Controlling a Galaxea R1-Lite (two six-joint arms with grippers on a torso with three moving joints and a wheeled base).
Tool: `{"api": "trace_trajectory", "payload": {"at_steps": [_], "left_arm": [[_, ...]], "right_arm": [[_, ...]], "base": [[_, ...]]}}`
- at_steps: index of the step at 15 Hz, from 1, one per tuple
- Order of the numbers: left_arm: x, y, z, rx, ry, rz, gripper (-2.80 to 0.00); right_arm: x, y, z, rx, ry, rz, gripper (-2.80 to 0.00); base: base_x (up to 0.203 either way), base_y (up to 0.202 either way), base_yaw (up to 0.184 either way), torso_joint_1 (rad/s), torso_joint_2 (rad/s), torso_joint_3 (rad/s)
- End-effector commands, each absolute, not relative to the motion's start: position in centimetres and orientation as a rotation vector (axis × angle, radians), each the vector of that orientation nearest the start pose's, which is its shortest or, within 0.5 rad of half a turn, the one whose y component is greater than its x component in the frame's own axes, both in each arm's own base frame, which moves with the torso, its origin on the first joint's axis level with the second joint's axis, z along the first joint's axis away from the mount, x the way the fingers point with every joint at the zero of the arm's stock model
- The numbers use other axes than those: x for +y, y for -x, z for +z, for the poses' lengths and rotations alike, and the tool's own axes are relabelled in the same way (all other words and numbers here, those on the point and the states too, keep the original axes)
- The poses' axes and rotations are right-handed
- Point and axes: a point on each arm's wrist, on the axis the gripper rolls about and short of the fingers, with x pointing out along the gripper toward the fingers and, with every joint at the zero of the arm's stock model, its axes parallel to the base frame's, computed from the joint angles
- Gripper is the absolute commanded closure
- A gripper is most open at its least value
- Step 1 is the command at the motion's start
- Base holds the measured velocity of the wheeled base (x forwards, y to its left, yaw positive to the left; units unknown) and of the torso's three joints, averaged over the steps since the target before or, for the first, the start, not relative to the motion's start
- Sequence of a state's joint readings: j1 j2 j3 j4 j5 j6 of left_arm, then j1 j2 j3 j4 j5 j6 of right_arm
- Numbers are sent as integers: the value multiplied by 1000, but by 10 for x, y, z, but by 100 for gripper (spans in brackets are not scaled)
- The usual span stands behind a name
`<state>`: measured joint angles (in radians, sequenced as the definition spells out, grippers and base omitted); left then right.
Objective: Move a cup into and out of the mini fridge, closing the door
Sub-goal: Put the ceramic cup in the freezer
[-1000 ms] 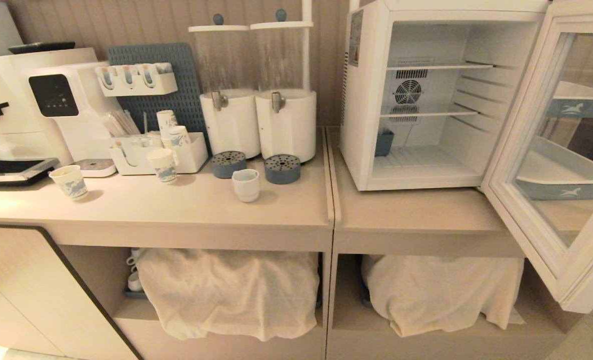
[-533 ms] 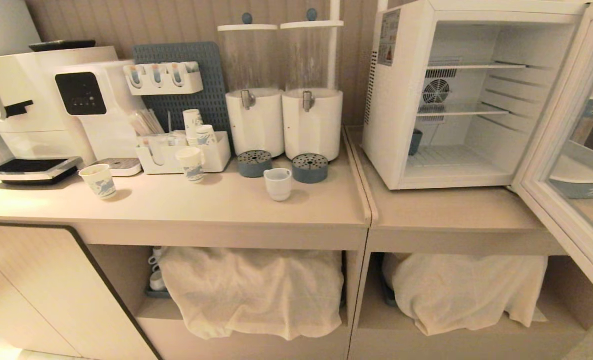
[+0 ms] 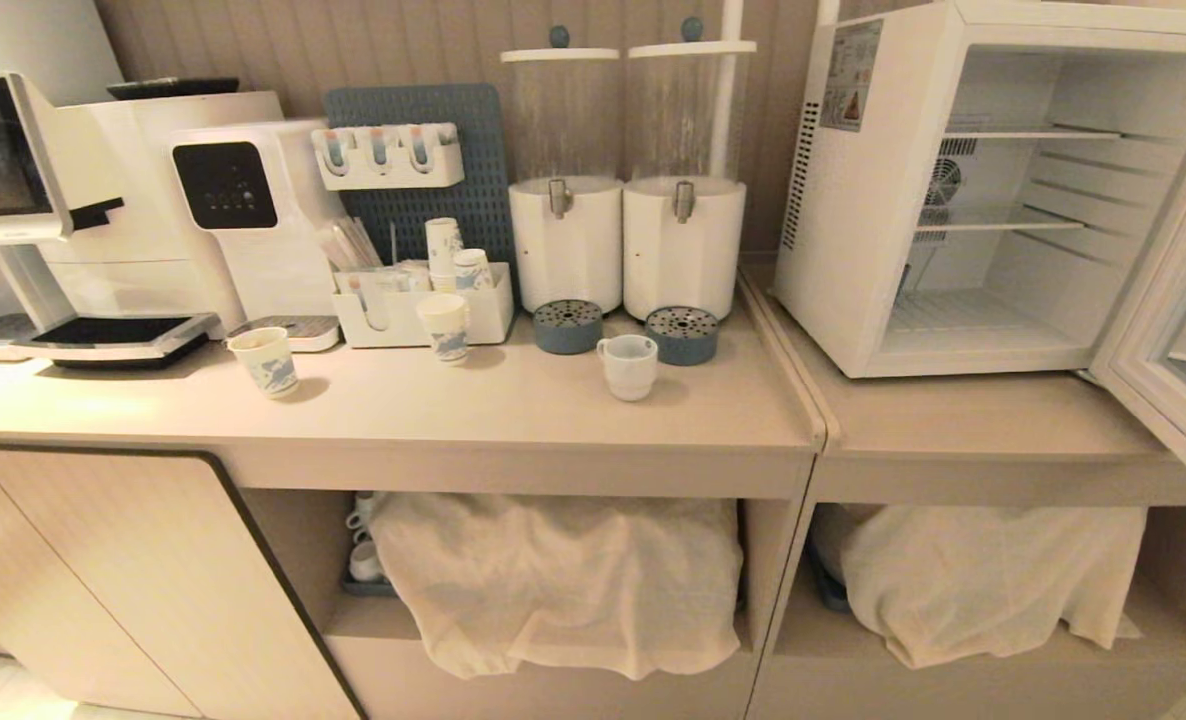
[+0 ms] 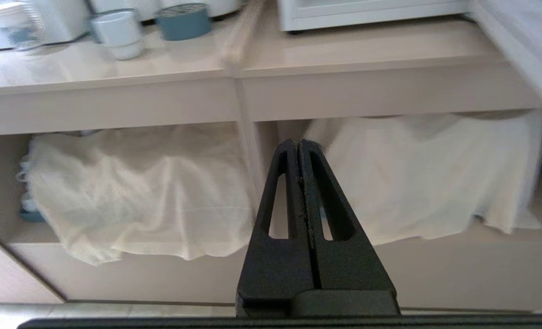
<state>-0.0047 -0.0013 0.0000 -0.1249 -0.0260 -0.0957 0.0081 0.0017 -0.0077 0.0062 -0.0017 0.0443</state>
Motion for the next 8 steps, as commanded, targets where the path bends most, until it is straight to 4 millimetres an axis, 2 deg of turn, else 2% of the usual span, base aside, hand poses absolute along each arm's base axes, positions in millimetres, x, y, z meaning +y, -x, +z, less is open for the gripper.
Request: {"api": "trace_trajectory", "payload": {"at_steps": [1, 8], "left_arm": [[0, 21, 77, -89, 97, -35, 0], [0, 21, 77, -89, 96, -35, 0]], "right_arm": [[0, 23, 77, 3, -44, 6, 0], [0, 23, 77, 3, -44, 6, 0]], "base": [[0, 192, -6, -2, 2, -2], [0, 192, 1, 4, 2, 3]]}}
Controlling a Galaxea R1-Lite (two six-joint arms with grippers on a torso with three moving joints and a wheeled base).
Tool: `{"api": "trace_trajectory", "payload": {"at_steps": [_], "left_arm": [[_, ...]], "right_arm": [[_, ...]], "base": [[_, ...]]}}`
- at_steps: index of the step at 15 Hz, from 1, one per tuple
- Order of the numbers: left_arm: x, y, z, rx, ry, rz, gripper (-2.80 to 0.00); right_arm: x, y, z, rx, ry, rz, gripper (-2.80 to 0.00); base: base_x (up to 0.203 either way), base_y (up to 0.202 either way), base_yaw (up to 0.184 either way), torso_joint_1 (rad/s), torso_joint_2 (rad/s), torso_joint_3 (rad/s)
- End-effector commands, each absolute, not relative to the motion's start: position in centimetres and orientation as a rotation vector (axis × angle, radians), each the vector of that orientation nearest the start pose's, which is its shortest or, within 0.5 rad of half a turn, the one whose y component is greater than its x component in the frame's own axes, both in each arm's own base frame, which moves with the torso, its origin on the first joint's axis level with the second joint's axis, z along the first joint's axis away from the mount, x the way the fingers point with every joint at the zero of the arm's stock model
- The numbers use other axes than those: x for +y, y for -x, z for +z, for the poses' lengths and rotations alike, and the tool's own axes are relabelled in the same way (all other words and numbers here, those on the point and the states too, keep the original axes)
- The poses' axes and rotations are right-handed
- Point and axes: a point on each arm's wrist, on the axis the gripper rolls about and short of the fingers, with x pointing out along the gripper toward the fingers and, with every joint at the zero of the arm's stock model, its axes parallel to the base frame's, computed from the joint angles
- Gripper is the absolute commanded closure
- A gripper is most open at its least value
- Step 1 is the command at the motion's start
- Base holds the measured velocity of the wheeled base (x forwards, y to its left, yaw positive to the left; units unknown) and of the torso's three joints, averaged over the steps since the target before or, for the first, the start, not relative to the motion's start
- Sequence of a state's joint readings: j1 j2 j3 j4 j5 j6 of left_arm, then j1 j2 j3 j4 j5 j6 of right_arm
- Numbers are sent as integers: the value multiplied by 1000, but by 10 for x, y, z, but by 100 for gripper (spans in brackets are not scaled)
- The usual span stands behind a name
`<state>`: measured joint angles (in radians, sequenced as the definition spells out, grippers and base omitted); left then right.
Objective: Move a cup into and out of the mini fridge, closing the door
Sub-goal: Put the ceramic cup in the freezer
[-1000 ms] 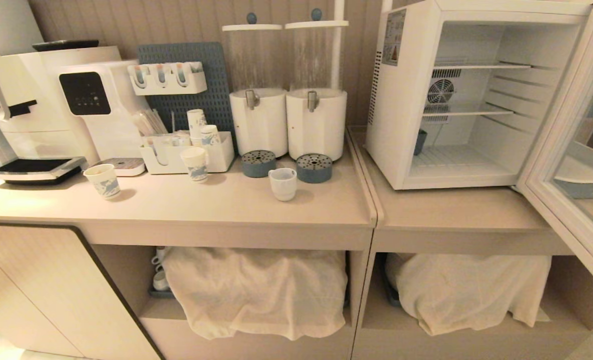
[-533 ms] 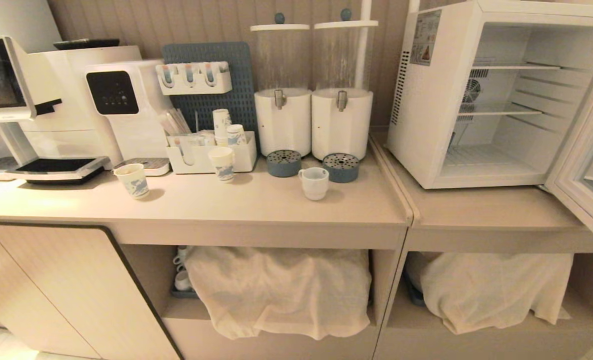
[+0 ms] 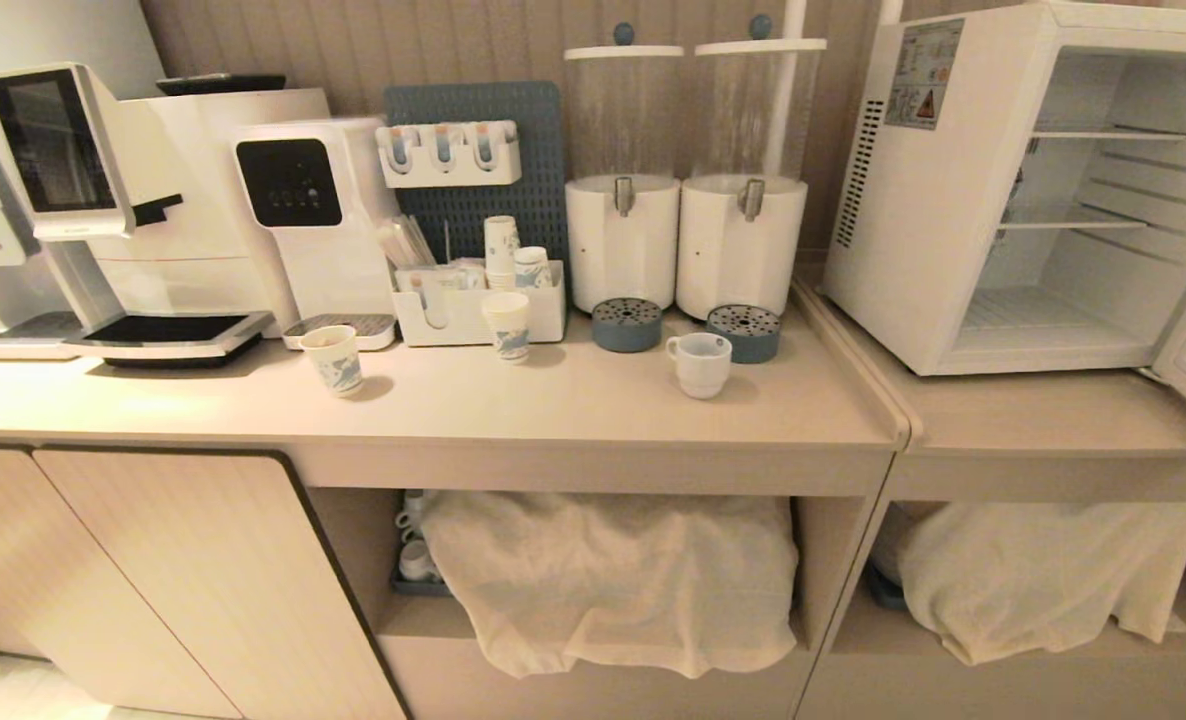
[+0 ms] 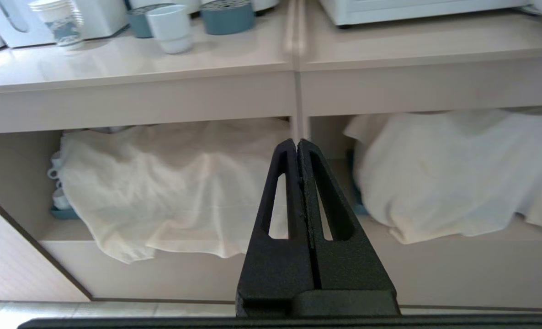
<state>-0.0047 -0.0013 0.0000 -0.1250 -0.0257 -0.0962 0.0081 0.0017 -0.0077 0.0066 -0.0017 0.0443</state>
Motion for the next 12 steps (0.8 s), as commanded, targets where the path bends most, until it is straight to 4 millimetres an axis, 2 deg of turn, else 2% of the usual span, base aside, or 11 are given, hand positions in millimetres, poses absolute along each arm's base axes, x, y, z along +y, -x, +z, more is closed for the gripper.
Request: {"api": "trace_trajectory", "payload": {"at_steps": [1, 7, 11, 12], "left_arm": [[0, 21, 77, -89, 96, -35, 0], [0, 21, 77, -89, 96, -35, 0], [0, 21, 77, -89, 94, -35, 0], [0, 21, 77, -89, 94, -35, 0]], "right_arm": [[0, 23, 77, 2, -44, 6, 0], [0, 23, 77, 2, -44, 6, 0], [0, 23, 77, 2, -44, 7, 0], [0, 23, 77, 2, -44, 8, 0]], "base": [[0, 193, -2, 2, 7, 2], [0, 172, -1, 3, 5, 1], [0, 17, -1, 1, 2, 0], [146, 4, 4, -2, -4, -1]]}}
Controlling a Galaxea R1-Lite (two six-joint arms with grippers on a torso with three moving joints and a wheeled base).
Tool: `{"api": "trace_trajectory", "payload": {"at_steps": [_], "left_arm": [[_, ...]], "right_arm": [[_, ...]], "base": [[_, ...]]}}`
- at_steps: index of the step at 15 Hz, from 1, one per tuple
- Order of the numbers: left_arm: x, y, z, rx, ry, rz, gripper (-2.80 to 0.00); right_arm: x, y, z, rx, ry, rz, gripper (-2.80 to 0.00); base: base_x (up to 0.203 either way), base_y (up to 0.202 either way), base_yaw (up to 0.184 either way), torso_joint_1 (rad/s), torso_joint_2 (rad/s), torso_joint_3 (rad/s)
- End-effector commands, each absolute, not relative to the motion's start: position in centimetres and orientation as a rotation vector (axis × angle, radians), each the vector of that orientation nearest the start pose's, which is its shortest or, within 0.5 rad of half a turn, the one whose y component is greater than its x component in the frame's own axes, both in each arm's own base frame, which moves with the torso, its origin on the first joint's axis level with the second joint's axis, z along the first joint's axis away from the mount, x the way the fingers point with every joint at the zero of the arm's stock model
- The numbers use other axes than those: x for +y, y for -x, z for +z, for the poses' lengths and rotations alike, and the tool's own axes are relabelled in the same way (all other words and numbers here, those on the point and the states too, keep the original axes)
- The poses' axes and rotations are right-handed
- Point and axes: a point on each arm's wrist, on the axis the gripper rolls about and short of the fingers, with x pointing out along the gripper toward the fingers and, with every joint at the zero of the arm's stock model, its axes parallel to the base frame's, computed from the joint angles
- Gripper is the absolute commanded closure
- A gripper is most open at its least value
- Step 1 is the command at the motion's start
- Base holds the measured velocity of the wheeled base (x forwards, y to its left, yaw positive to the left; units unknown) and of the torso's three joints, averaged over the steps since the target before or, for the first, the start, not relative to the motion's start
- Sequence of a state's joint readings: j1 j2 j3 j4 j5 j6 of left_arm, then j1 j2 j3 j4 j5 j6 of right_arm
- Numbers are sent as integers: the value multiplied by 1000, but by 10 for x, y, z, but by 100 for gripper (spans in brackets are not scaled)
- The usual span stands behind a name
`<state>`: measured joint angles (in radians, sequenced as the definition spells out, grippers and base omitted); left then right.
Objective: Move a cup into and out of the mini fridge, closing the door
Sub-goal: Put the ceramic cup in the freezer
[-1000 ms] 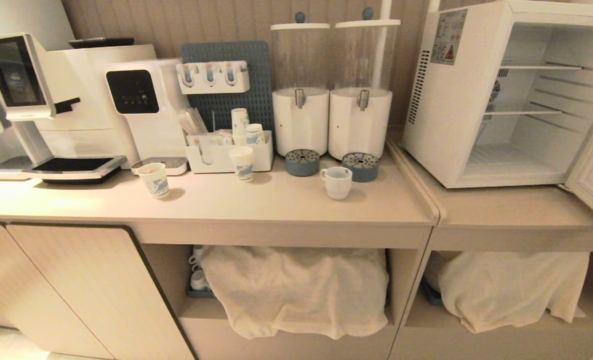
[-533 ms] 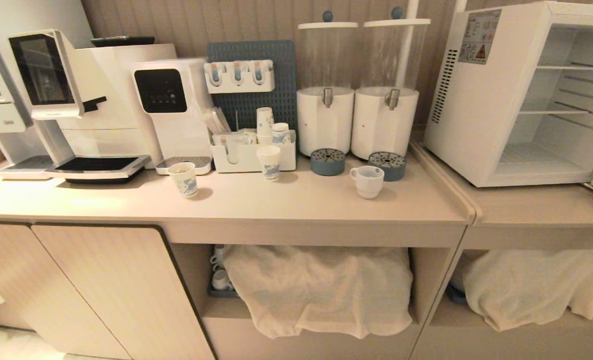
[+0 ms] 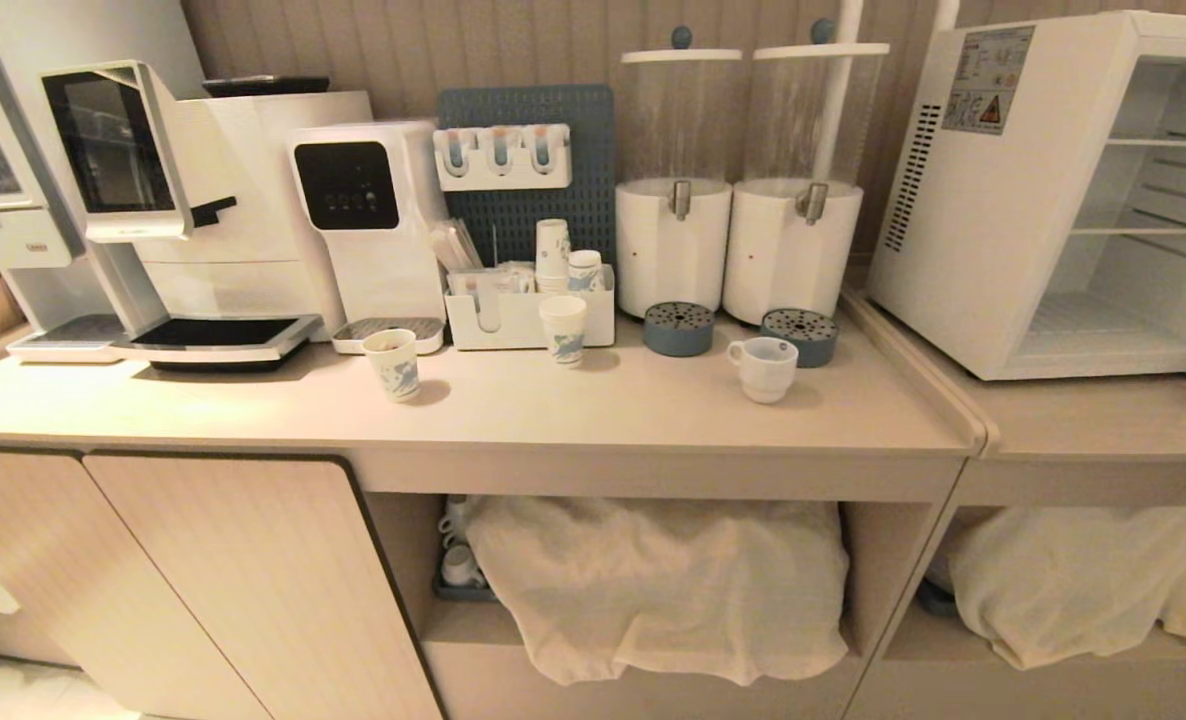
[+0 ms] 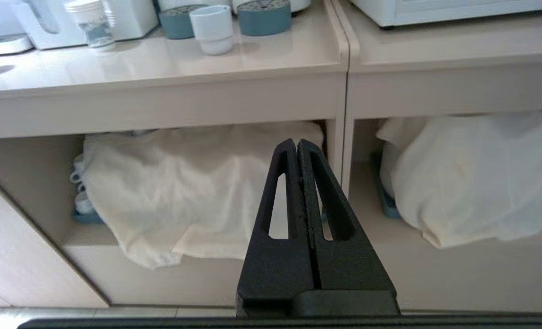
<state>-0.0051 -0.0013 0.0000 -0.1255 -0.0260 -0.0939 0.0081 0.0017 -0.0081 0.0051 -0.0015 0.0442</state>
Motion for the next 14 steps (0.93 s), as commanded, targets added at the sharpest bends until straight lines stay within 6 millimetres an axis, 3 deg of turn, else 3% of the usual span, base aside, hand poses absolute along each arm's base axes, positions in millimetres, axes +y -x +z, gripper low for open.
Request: {"api": "trace_trajectory", "payload": {"at_steps": [1, 11, 14], "left_arm": [[0, 21, 77, -89, 94, -35, 0], [-1, 21, 77, -89, 99, -37, 0], [-1, 21, 77, -89, 102, -37, 0]], "right_arm": [[0, 23, 77, 2, -44, 7, 0], [0, 23, 77, -4, -46, 8, 0], [0, 23, 77, -4, -46, 8, 0]], "base": [[175, 1, -2, 7, 7, 2], [194, 0, 1, 3, 3, 2], [82, 0, 2, 2, 1, 2]]}}
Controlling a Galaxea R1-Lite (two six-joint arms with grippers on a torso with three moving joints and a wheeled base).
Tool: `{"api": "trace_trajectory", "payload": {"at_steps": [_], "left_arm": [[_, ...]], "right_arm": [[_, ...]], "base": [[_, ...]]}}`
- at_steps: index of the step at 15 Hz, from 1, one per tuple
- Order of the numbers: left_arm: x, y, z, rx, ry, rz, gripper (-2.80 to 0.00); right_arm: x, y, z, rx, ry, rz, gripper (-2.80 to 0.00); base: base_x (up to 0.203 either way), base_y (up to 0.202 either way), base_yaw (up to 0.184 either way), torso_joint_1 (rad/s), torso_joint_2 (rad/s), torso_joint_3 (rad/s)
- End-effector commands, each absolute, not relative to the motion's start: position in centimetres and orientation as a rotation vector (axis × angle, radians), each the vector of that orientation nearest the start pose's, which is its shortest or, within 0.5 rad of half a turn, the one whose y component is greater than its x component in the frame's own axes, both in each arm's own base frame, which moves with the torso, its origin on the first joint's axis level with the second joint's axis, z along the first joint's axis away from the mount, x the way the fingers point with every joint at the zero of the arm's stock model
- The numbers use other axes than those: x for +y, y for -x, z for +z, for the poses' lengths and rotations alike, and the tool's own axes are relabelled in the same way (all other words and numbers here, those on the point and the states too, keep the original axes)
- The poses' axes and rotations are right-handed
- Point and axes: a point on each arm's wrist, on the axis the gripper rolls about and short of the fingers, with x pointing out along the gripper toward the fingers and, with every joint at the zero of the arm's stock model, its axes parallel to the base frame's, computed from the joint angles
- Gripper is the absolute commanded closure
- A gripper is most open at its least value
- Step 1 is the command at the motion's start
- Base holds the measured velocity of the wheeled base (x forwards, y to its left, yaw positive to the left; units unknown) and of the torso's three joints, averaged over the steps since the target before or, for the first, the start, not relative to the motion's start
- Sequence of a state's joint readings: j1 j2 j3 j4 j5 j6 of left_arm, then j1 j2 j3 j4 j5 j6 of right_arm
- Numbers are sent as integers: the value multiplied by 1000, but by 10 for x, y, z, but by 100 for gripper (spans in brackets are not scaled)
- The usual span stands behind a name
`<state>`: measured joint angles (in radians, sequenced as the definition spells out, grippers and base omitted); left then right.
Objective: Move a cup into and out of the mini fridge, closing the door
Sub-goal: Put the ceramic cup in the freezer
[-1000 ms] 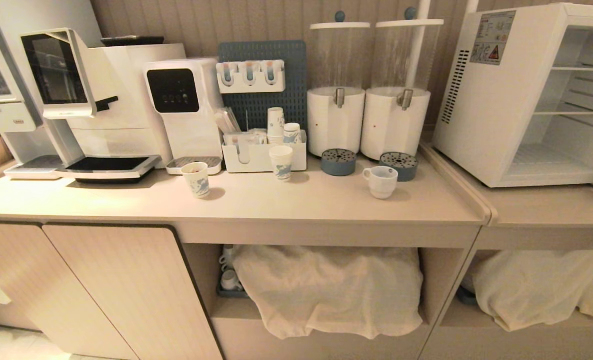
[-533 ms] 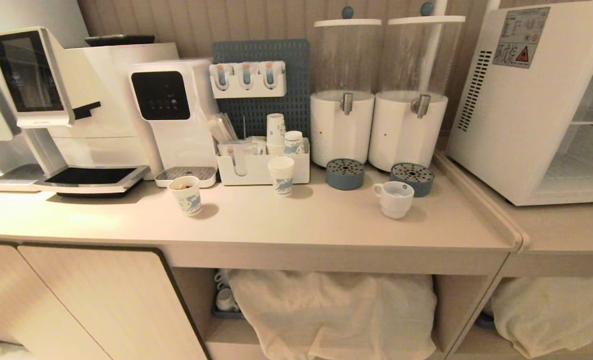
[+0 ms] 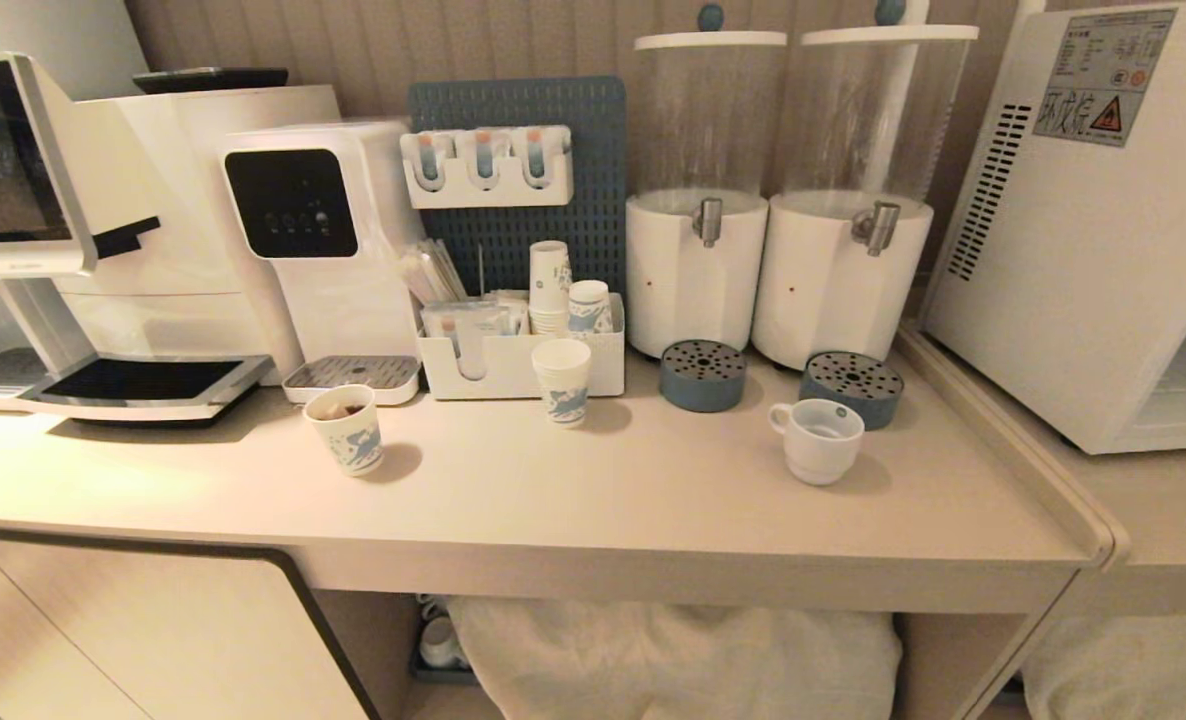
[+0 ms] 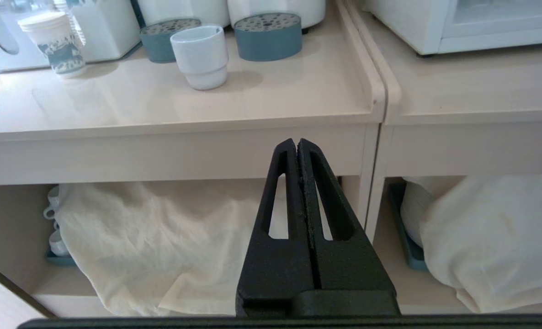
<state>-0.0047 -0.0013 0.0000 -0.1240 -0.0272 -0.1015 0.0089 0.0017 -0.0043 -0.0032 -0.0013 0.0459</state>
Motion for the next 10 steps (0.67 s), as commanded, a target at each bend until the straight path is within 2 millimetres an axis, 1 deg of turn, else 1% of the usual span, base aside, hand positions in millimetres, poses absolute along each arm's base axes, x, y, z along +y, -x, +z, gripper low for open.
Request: {"api": "trace_trajectory", "payload": {"at_steps": [1, 5, 6, 7, 8, 10], "left_arm": [[-1, 21, 77, -89, 102, -37, 0], [0, 21, 77, -89, 106, -35, 0], [0, 21, 77, -90, 109, -34, 0], [0, 21, 77, -90, 109, -34, 0], [0, 21, 77, -90, 108, -34, 0], [0, 21, 77, -88, 116, -36, 0]], "right_arm": [[0, 23, 77, -3, -46, 8, 0], [0, 23, 77, -10, -55, 2, 0], [-1, 24, 82, -27, -48, -6, 0], [-1, 29, 97, -67, -43, -22, 0], [-1, 37, 123, -131, -40, -37, 0], [-2, 67, 191, -296, -25, -54, 0]], "base": [[0, 0, 0, 0, 0, 0], [0, 0, 0, 0, 0, 0], [0, 0, 0, 0, 0, 0], [0, 0, 0, 0, 0, 0], [0, 0, 0, 0, 0, 0], [0, 0, 0, 0, 0, 0]]}}
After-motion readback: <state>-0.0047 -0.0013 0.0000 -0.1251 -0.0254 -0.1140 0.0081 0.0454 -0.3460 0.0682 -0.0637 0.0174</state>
